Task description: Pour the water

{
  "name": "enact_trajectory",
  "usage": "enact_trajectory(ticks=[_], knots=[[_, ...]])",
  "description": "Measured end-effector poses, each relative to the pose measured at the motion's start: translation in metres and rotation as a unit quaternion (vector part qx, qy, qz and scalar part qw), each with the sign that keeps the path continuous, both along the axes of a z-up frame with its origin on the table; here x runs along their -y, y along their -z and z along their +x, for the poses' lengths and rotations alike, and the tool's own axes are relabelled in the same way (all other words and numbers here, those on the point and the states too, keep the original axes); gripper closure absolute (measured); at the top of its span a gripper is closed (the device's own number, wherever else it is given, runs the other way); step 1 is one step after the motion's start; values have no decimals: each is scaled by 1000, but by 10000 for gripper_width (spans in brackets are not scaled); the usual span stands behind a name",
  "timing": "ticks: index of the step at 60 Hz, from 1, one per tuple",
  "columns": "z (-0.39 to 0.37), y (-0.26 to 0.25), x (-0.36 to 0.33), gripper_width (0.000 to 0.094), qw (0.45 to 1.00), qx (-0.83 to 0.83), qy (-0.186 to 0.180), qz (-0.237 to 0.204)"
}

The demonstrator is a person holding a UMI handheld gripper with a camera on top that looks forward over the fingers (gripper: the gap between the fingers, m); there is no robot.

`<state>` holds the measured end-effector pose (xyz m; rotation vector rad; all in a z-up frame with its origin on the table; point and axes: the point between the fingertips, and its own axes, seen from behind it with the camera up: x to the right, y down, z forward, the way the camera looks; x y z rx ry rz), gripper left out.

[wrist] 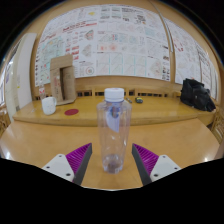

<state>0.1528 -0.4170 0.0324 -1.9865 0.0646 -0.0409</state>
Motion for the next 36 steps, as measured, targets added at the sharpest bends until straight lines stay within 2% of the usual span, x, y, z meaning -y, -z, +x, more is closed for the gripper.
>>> enact_trajectory(ticks=[7, 12, 19, 23, 24, 25, 36], knots=[[9, 3, -39, 256, 1000, 1, -9, 25], [6, 4, -50, 420, 999, 15, -17, 41], [5, 5, -54, 481, 998, 22, -18, 58], [6, 3, -55, 573, 998, 18, -10, 63], [6, 3, -54, 559, 998, 18, -9, 63], [6, 2, -54, 600, 998, 19, -8, 64], [9, 1, -54, 603, 998, 22, 6, 59]])
